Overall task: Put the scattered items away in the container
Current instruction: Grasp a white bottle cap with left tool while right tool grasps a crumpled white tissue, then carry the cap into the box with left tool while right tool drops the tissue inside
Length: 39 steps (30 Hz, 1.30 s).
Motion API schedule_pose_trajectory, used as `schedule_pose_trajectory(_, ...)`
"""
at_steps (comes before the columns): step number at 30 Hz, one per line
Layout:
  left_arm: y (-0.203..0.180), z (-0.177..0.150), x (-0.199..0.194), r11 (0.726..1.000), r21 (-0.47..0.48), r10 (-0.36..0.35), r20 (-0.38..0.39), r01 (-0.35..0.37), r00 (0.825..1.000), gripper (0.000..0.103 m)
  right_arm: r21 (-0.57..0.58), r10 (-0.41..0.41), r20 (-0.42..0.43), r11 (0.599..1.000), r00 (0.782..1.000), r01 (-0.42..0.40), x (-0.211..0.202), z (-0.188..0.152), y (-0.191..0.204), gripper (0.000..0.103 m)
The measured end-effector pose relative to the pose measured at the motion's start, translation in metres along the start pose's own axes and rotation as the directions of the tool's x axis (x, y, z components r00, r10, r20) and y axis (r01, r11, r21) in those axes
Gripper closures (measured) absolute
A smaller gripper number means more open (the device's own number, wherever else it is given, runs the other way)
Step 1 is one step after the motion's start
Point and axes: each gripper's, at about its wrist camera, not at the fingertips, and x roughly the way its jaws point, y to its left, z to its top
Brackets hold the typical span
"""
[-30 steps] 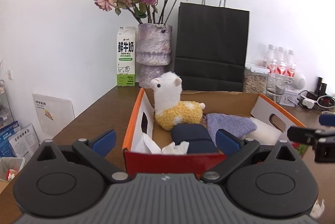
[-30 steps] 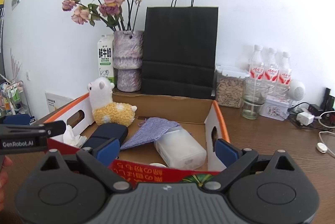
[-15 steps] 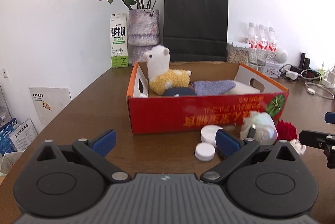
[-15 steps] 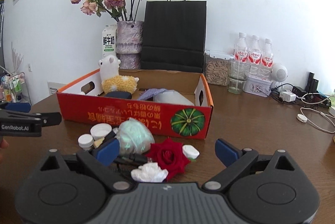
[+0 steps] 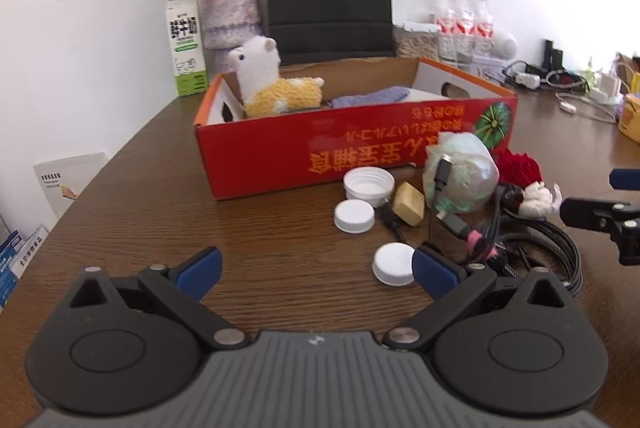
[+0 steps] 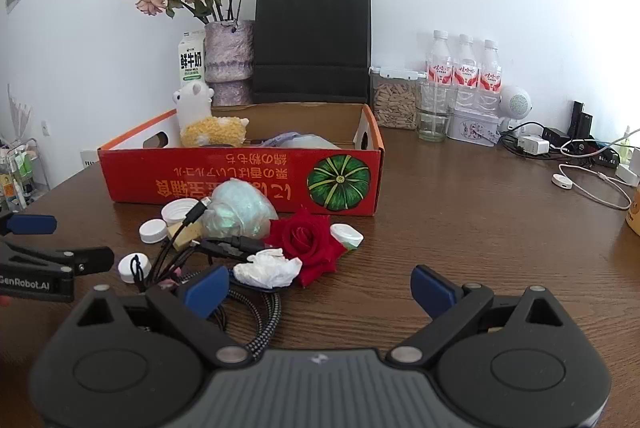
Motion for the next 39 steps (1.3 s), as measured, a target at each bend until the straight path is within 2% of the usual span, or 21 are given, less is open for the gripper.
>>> schedule_pose_trajectory(4,-0.008,-0.002,0.008,0.999,0.045,-0.004,-0.029,0.005,1.0,0.0,0.003,0.0,-0.006,1.0,1.0,0.0,0.003,-0.002,0.0,0.005)
schedule_pose_trajectory(6,-0.01,0.0,0.013,0.998,0.049,-0.031,-0.04,0.033,0.999,0.0,0.002,0.003,-0.01,1.0,1.0,-0.003,0.005,-0.003,0.0,0.005)
schedule_pose_trajectory(8,-0.009,0.002,0.015,0.998,0.035,-0.056,-0.03,0.057,0.998,0.008,0.001,0.002,-0.015,1.0,1.0,-0.002,0.007,-0.004,0.001,0.005)
schedule_pose_trajectory(9,-0.008,0.003,0.015,0.997,0.025,-0.073,-0.022,0.073,0.997,0.026,0.001,0.003,-0.017,1.0,1.0,-0.003,0.008,-0.004,0.001,0.005)
schedule_pose_trajectory(10,-0.008,0.003,0.017,0.996,0.017,-0.089,-0.025,0.089,0.996,0.053,0.002,0.005,-0.018,1.0,1.0,-0.005,0.008,-0.005,0.0,0.005)
schedule_pose_trajectory(11,-0.007,0.003,0.019,0.994,0.009,-0.11,-0.042,0.11,0.993,0.068,0.003,0.007,-0.018,1.0,1.0,-0.007,0.008,-0.004,0.0,0.005)
schedule_pose_trajectory(12,-0.006,0.003,0.019,0.992,-0.001,-0.127,-0.044,0.127,0.991,0.075,0.004,0.01,-0.018,1.0,1.0,-0.009,0.008,-0.005,0.0,0.005)
schedule_pose_trajectory(17,0.0,0.001,0.018,0.991,-0.034,-0.131,-0.035,0.129,0.991,0.075,0.006,0.035,-0.003,0.999,0.999,-0.035,0.008,-0.002,0.001,0.006)
schedule_pose_trajectory(21,0.007,0.002,0.019,0.991,-0.069,-0.119,-0.039,0.116,0.992,0.075,0.026,0.063,0.003,0.998,0.998,-0.063,0.012,0.006,0.004,0.02)
schedule_pose_trajectory(24,0.008,0.002,0.019,0.991,-0.072,-0.117,-0.04,0.114,0.992,0.075,0.038,0.088,-0.013,0.995,0.996,-0.087,0.019,0.01,0.007,0.041)
schedule_pose_trajectory(25,0.008,0.001,0.019,0.991,-0.071,-0.117,-0.04,0.114,0.992,0.075,0.04,0.096,-0.027,0.995,0.995,-0.095,0.021,0.01,0.009,0.055)
schedule_pose_trajectory(26,0.009,0.001,0.019,0.991,-0.072,-0.117,-0.041,0.114,0.992,0.075,0.042,0.11,-0.044,0.993,0.993,-0.108,0.024,0.009,0.009,0.074)
schedule_pose_trajectory(27,0.009,0.001,0.019,0.991,-0.073,-0.119,-0.041,0.115,0.992,0.075,0.045,0.121,-0.052,0.992,0.991,-0.119,0.025,0.009,0.01,0.086)
schedule_pose_trajectory(31,0.01,0.001,0.019,0.99,-0.076,-0.121,-0.041,0.117,0.992,0.074,0.054,0.127,-0.026,0.991,0.992,-0.126,0.018,0.007,0.008,0.09)
schedule_pose_trajectory(39,0.012,0.0,0.018,0.991,-0.084,-0.112,-0.039,0.108,0.993,0.074,0.064,0.128,0.002,0.99,0.992,-0.128,0.009,0.005,0.003,0.091)
